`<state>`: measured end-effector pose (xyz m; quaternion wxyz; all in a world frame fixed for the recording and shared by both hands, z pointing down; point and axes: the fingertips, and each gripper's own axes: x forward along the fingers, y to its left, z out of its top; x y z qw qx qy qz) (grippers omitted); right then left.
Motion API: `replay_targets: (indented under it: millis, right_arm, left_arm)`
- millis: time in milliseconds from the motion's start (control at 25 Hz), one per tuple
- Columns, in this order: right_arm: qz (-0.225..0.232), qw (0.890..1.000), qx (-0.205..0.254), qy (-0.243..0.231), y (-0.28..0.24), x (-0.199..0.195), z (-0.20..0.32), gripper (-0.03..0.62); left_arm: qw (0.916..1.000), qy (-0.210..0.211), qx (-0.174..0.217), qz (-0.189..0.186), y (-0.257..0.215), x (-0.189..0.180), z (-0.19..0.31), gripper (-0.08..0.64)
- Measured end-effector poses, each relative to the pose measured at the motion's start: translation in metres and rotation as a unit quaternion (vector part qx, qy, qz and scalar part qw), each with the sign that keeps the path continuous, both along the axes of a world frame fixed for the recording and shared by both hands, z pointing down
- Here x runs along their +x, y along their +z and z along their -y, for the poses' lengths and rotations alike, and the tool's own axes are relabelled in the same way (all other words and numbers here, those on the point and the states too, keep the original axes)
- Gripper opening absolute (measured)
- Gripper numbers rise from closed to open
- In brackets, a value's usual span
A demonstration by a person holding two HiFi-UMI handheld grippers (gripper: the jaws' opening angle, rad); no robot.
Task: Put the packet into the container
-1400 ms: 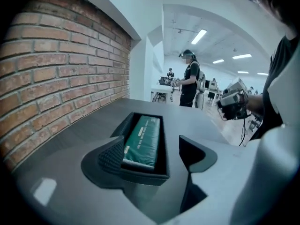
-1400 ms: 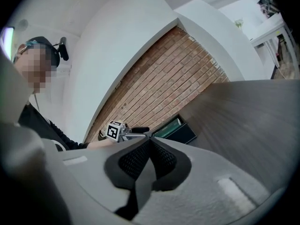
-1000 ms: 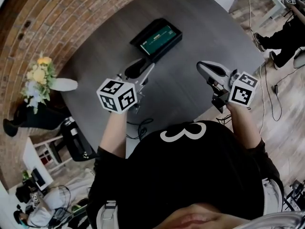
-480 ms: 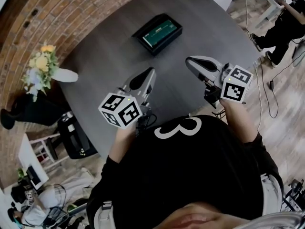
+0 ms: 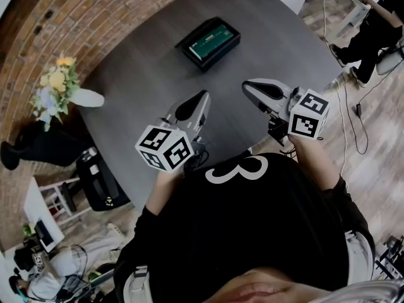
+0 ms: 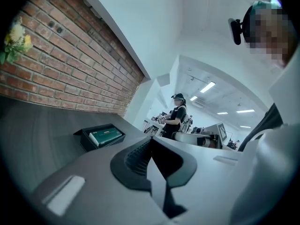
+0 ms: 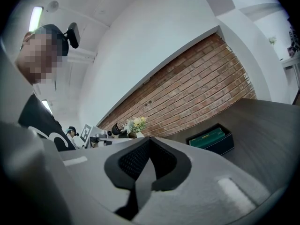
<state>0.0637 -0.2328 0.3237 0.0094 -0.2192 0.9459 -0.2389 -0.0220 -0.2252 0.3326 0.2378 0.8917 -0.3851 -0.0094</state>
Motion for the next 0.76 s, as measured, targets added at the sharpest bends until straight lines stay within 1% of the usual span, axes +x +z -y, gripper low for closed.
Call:
replay_targets:
  millis: [240, 400, 760]
  right_arm:
    - [-0.006, 1.0, 0.0, 0.004, 0.002, 0.0, -0.006, 0.001]
    - [-0.011, 1.0, -0.001, 0.007, 0.002, -0.001, -0.011, 0.002]
    - [-0.017, 1.0, 0.005, 0.015, 0.001, -0.002, -0.023, 0.002]
  left_arm:
    - [1.0, 0.001, 0.002, -0.001, 0.0, -0.002, -0.002, 0.011]
    - [1.0, 0.002, -0.004, -0.002, 0.004, -0.003, -0.005, 0.012]
    - [0.9999, 0.016, 0.002, -0.003, 0.001, 0.0, -0.017, 0.011]
